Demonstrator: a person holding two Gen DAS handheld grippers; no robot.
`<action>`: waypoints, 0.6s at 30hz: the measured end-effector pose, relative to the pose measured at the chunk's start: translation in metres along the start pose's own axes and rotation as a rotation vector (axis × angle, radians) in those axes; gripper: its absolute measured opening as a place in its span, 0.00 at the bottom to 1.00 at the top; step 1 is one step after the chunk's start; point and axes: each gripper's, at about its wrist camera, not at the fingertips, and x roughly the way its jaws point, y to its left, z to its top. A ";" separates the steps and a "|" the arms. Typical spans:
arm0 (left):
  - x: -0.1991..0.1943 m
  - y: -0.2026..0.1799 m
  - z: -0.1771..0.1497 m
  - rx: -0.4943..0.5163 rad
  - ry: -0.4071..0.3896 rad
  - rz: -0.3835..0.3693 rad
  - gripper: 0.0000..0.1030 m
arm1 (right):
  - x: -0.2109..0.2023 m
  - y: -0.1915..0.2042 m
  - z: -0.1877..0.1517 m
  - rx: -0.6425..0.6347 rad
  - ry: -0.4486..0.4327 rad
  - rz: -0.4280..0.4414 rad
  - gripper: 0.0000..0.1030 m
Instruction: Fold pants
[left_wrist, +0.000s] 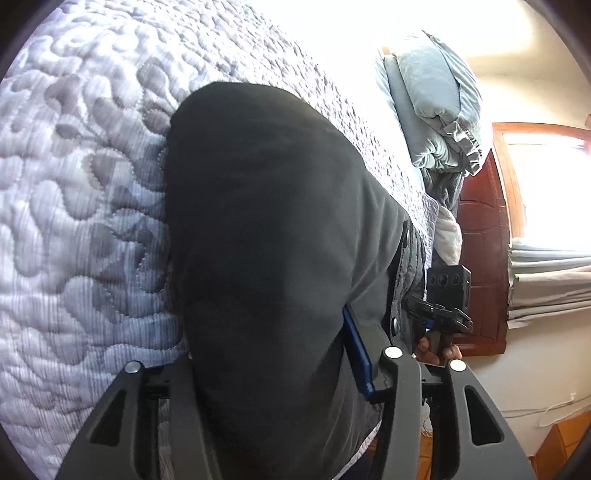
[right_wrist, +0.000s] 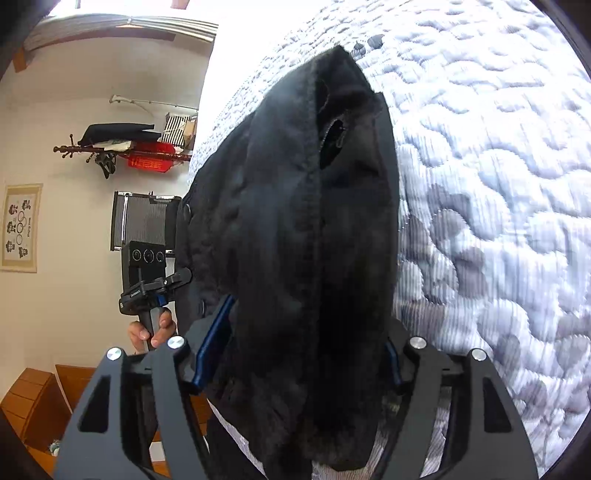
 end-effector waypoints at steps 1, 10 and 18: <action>-0.005 -0.003 -0.003 0.003 -0.013 0.013 0.53 | -0.009 0.001 -0.004 0.000 -0.030 -0.006 0.72; -0.032 -0.024 -0.037 0.069 -0.158 0.226 0.82 | -0.042 0.001 -0.045 -0.059 -0.119 -0.227 0.74; -0.037 -0.026 -0.058 0.017 -0.205 0.222 0.83 | -0.066 -0.002 -0.072 -0.045 -0.216 -0.288 0.75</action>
